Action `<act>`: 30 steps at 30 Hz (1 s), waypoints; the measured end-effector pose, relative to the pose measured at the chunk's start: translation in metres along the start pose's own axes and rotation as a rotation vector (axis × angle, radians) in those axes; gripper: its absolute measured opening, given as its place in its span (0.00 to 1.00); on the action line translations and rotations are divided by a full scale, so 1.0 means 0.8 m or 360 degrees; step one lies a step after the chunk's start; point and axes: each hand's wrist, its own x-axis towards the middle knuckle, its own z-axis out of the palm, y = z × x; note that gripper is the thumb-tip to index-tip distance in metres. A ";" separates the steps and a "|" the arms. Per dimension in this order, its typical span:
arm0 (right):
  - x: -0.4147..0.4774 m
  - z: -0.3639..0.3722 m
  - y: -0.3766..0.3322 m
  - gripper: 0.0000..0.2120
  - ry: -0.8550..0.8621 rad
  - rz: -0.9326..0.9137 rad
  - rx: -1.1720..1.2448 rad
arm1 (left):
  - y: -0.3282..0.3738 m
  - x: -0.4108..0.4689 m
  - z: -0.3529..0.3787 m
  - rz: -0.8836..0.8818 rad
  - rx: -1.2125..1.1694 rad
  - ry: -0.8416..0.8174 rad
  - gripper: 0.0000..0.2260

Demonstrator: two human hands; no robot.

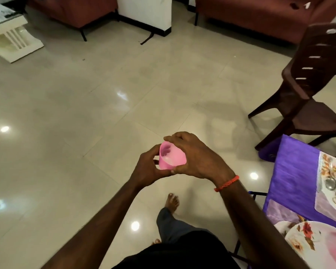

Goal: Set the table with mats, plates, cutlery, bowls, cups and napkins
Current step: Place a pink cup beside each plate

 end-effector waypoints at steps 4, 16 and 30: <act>0.048 -0.021 0.034 0.41 0.0152 0.0228 -0.0079 | 0.006 0.089 0.000 0.0008 0.0016 -0.0143 0.34; 0.150 -0.120 0.148 0.39 0.0232 0.0391 -0.0061 | 0.037 0.312 0.039 0.0131 0.0064 -0.0538 0.34; 0.252 -0.201 0.270 0.35 0.0476 0.0977 -0.0229 | 0.066 0.544 0.121 0.0340 -0.0020 -0.0973 0.37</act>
